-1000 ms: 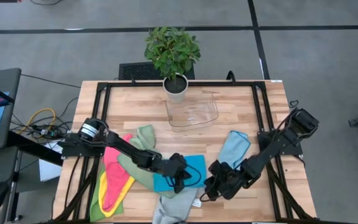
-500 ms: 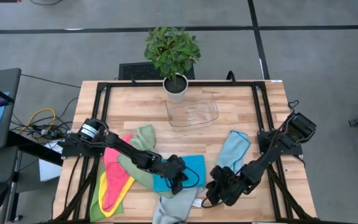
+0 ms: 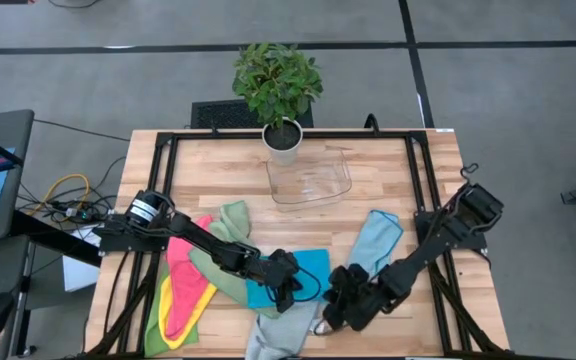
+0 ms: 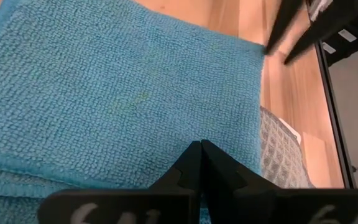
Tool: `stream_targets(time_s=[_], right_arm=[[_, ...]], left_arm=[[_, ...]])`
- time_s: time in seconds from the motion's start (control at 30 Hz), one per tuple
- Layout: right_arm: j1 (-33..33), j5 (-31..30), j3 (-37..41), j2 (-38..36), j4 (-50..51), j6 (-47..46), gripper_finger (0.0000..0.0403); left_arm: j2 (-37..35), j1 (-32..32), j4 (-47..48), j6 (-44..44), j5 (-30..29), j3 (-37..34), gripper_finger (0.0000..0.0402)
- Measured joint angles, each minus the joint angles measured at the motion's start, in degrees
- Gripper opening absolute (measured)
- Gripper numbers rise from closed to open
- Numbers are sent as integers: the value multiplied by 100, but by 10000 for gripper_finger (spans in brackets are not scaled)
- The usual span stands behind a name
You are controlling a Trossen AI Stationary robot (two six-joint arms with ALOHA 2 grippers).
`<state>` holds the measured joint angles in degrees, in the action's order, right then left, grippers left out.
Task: Fold microfiber towels
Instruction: Fold the blue microfiber cloth
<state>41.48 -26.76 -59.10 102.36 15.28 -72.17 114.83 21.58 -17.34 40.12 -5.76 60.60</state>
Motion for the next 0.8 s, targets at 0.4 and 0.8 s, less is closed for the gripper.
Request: stream_targets(time_s=[0.4, 0.8], right_arm=[[217, -70, 21, 124, 53, -173, 75], [560, 848, 23, 73, 925, -876, 96]], left_arm=[[-2, -2, 4, 2, 6, -2, 0], [-2, -4, -9, 42, -115, -2, 0]])
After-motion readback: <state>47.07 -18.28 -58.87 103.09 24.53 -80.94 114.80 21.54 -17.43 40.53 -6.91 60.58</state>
